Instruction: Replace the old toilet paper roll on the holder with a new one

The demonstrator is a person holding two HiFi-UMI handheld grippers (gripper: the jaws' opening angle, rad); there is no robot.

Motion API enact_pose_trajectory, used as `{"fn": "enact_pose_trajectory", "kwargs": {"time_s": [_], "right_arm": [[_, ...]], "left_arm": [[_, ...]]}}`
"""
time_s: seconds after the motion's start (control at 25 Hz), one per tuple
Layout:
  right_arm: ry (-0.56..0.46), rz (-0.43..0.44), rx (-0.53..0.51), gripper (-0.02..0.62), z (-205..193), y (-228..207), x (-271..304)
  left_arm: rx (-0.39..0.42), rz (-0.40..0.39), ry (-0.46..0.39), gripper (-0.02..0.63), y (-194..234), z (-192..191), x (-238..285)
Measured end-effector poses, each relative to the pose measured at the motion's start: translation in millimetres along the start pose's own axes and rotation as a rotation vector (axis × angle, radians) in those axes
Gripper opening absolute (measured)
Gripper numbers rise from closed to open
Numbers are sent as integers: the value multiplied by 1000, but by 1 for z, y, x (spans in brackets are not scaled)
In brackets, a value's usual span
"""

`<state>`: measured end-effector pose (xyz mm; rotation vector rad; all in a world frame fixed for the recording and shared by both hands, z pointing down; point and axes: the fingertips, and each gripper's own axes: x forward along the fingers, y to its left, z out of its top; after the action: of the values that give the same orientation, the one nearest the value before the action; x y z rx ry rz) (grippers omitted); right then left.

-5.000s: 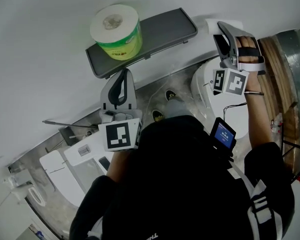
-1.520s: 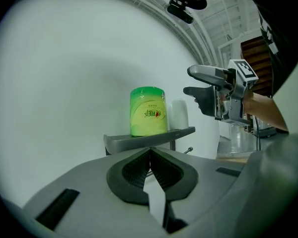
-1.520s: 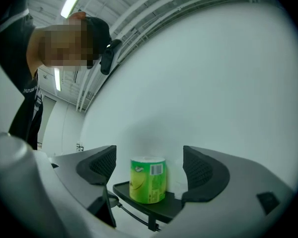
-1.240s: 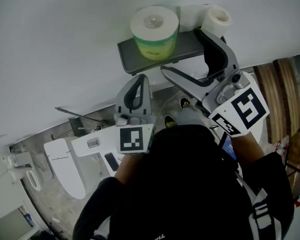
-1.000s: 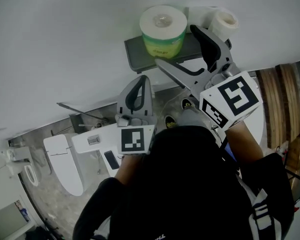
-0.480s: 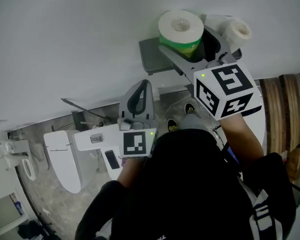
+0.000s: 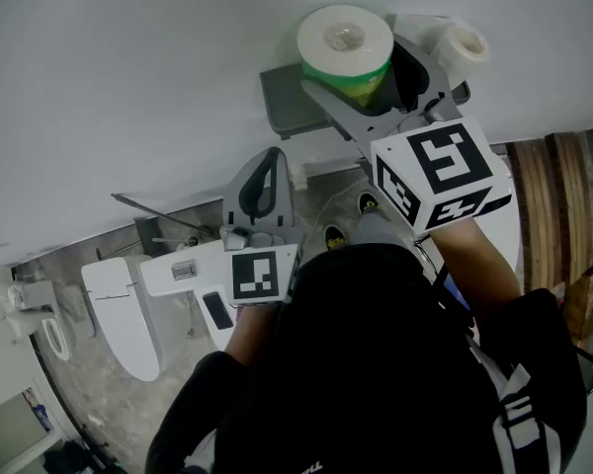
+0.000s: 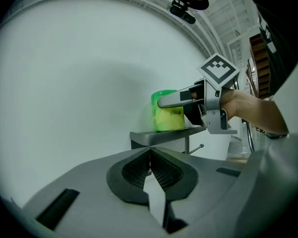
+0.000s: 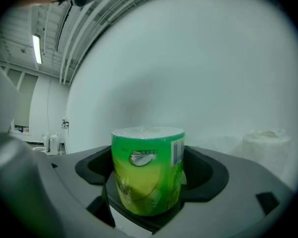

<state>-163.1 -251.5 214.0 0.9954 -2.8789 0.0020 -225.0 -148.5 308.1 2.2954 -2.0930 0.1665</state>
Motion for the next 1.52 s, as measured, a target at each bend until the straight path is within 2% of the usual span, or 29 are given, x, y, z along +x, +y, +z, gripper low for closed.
{"fn": "enact_pose_trajectory", "kwargs": {"time_s": [0.24, 0.52, 0.72, 0.96, 1.16, 1.28, 1.4, 1.52], "right_arm": [[-69, 17, -43, 417, 18, 5, -12], [-174, 47, -33, 417, 52, -2, -30], [-282, 27, -107, 417, 106, -20, -59], [-379, -123, -263, 417, 149, -67, -86], [-375, -315, -404, 416, 155, -120, -121], [-317, -453, -492, 416, 142, -157, -147], [-195, -578, -586, 416, 106, -193, -168], [-54, -626, -663, 416, 59, -216, -176]], "left_arm": [[10, -22, -12, 21, -6, 0, 2], [28, -46, -2, 21, -14, -5, 4], [39, -75, -12, 21, -30, 3, 10], [30, -129, -26, 21, -48, 3, 25], [44, -159, -26, 21, -60, 2, 34], [42, -180, -19, 21, -67, -1, 37], [44, -200, -7, 21, -70, -4, 41], [32, -211, -1, 21, -73, -3, 45]]}}
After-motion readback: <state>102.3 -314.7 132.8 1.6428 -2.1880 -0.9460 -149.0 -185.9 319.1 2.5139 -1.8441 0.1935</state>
